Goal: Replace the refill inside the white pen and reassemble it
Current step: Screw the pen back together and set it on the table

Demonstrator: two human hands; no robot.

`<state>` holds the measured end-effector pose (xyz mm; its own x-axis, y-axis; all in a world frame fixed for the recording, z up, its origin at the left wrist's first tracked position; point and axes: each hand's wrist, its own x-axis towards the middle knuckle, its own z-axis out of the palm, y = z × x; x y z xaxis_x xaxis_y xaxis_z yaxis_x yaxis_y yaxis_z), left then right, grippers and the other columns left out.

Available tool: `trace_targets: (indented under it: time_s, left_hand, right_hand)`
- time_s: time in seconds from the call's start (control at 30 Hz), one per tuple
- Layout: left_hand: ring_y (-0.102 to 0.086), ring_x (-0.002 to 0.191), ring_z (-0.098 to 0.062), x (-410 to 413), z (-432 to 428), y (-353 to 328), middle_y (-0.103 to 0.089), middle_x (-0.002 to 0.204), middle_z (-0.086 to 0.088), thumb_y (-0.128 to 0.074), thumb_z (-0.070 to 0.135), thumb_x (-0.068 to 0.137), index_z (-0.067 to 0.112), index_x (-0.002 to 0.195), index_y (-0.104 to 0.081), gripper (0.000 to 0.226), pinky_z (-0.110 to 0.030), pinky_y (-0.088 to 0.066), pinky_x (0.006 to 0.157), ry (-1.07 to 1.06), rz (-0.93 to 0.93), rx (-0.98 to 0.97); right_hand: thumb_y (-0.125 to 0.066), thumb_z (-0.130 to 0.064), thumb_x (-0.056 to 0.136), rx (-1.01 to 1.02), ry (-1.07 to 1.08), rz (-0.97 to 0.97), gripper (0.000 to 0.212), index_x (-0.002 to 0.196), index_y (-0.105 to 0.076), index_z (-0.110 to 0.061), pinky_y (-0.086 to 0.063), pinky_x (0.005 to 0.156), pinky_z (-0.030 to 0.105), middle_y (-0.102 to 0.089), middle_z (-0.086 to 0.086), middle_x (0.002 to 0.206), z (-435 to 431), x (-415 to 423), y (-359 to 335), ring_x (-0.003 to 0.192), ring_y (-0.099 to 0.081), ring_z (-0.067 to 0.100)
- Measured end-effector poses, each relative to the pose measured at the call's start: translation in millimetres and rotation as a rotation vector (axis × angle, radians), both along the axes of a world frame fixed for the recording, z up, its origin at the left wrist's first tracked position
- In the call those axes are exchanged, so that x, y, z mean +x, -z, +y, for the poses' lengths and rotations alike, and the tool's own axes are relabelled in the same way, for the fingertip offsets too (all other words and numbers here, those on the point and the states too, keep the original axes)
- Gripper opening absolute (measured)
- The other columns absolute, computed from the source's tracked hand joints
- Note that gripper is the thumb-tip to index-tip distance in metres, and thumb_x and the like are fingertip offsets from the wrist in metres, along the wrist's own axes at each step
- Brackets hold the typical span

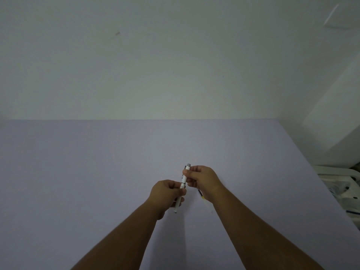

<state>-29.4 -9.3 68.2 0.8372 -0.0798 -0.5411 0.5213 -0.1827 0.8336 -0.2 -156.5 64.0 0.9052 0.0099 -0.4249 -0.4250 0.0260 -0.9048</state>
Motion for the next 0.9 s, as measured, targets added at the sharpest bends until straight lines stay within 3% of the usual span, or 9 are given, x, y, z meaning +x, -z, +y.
trace_targets:
  time_s: [0.13, 0.23, 0.3, 0.4, 0.53, 0.9]
  left_hand:
    - [-0.068, 0.064, -0.021, 1, -1, 4, -0.071, 0.079, -0.014, -0.070, 0.007, 0.080, 0.006, 0.089, -0.070, 0.009, -0.027, -0.057, 0.055, -0.014, 0.037, -0.022]
    - [-0.068, 0.066, -0.022, 3, -1, 10, -0.070, 0.079, -0.014, -0.071, 0.008, 0.080, 0.006, 0.091, -0.069, 0.011, -0.031, -0.059, 0.060, -0.048, 0.066, -0.022]
    - [-0.067, 0.068, -0.023, 4, -1, 18, -0.069, 0.082, -0.014, -0.071, 0.010, 0.080, 0.008, 0.089, -0.069, 0.010, -0.035, -0.061, 0.066, -0.088, 0.071, -0.002]
    - [-0.065, 0.069, -0.024, 3, -4, 34, -0.069, 0.081, -0.012, -0.071, 0.012, 0.079, 0.015, 0.080, -0.069, 0.004, -0.042, -0.060, 0.077, -0.145, 0.077, 0.066]
    - [-0.062, 0.075, -0.021, 2, -10, 53, -0.068, 0.081, -0.002, -0.075, 0.019, 0.075, 0.020, 0.082, -0.070, 0.008, -0.040, -0.057, 0.083, -0.166, 0.069, 0.174]
    - [-0.064, 0.075, -0.019, 2, -22, 83, -0.069, 0.080, -0.002, -0.079, 0.022, 0.071, 0.020, 0.076, -0.065, 0.015, -0.037, -0.057, 0.076, -0.237, 0.049, 0.308]
  right_hand:
    - [-0.070, -0.020, 0.081, 0.000, 0.001, 0.014, 0.009, 0.082, -0.069, -0.011, -0.052, 0.062, 0.026, -0.070, 0.009, 0.080, -2, 2, 5, 0.067, -0.061, 0.018]
    - [-0.059, -0.017, 0.088, -0.076, 0.147, 0.027, 0.010, 0.087, -0.066, -0.011, -0.053, 0.056, 0.022, -0.066, 0.005, 0.077, -11, 9, 13, 0.063, -0.059, 0.014]
    - [-0.047, -0.006, 0.090, -0.266, 0.182, 0.042, 0.019, 0.095, -0.066, -0.004, -0.055, 0.061, 0.026, -0.065, 0.007, 0.081, -25, 11, 22, 0.066, -0.058, 0.016]
    - [-0.042, -0.001, 0.088, -0.596, 0.057, 0.093, 0.025, 0.101, -0.064, -0.001, -0.054, 0.082, 0.038, -0.067, 0.018, 0.101, -41, 5, 40, 0.086, -0.060, 0.026]
    - [-0.046, -0.011, 0.089, -0.885, -0.134, 0.126, 0.020, 0.094, -0.065, -0.007, -0.042, 0.068, 0.023, -0.069, 0.013, 0.102, -38, -10, 58, 0.093, -0.063, 0.027]
    - [-0.052, -0.015, 0.088, -0.934, -0.177, 0.118, 0.017, 0.097, -0.064, -0.006, -0.046, 0.067, 0.027, -0.069, 0.013, 0.102, -18, -11, 73, 0.093, -0.065, 0.028]
